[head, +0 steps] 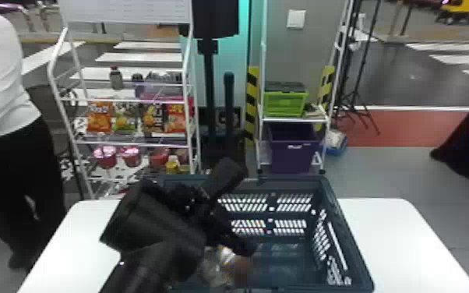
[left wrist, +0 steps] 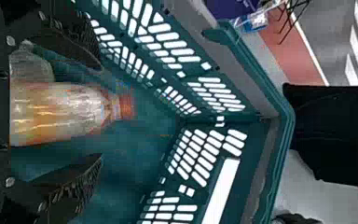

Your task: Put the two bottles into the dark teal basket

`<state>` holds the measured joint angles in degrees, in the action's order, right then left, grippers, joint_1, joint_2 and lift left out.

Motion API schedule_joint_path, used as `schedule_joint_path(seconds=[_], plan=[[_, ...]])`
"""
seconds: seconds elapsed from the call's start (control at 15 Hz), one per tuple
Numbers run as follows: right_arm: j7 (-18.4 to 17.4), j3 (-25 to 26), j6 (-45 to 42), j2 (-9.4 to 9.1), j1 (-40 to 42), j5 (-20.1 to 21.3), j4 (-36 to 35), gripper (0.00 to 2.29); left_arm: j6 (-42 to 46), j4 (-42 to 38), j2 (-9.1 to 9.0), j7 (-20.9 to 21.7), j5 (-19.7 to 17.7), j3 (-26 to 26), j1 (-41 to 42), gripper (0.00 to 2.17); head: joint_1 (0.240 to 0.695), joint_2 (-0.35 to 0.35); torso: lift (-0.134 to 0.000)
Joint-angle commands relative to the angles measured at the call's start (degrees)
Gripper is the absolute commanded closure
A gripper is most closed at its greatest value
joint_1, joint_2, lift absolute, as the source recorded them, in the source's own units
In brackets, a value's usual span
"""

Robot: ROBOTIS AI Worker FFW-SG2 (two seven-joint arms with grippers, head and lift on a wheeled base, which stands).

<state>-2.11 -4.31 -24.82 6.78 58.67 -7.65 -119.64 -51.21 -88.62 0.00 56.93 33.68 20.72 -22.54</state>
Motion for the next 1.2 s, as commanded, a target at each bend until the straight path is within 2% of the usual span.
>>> schedule_joint_path(seconds=[0.0,0.13,0.2,0.33,0.53,0.6,0.73,0.8,0.87,1.0,1.13], plan=[[0.0,-0.2,-1.2,-0.19,0.1,0.0,0.4,0.03,-0.8,-3.8,-0.15,0.0,0.0,-2.5,0.7,0.02,0.499,0.000,0.000],[0.2,-0.3,-2.3,-0.19,0.4,0.0,0.1,0.03,-1.8,-12.2,-0.15,-0.5,-1.4,-7.4,3.4,0.02,0.499,0.000,0.000],[0.2,-0.2,-2.3,-0.19,0.6,0.0,-0.4,0.03,-2.7,-17.2,-0.15,-2.2,-3.4,-9.6,5.7,0.02,0.499,0.000,0.000],[0.4,-0.2,-2.3,-0.10,0.8,0.0,-1.4,0.03,-10.3,-32.6,-0.15,-8.2,-10.4,-14.4,12.4,0.02,0.499,0.000,0.000],[0.6,-0.2,-2.1,0.08,0.8,0.1,-2.0,0.03,-12.6,-51.9,-0.15,-17.6,-17.4,-19.6,25.7,0.02,0.499,0.000,0.000],[0.8,-0.1,-2.1,0.08,0.8,0.0,-2.3,0.03,-12.4,-55.7,-0.15,-19.8,-20.3,-22.1,29.8,0.02,0.499,0.000,0.000],[0.8,0.0,-2.1,0.25,0.8,0.0,-3.1,0.03,-11.5,-60.9,-0.15,-22.8,-28.4,-29.4,38.8,0.03,0.499,0.000,0.000],[0.8,0.0,-1.9,0.51,0.8,0.0,-3.6,0.03,-7.1,-61.8,-0.15,-23.7,-32.5,-33.0,44.0,0.04,0.499,0.000,0.000],[0.8,0.0,-1.6,0.69,0.8,0.0,-4.0,0.03,2.7,-61.2,-0.15,-25.2,-36.2,-35.7,49.4,0.05,0.499,0.000,0.000],[1.0,0.0,-0.7,1.13,0.8,0.0,-4.9,0.03,22.6,-57.9,-0.15,-25.9,-40.1,-37.9,58.1,0.07,0.499,0.000,0.000],[1.0,0.0,0.9,1.57,0.7,0.1,-5.9,0.03,33.3,-54.0,-0.15,-26.3,-44.6,-39.5,64.1,0.08,0.499,0.000,0.000]])
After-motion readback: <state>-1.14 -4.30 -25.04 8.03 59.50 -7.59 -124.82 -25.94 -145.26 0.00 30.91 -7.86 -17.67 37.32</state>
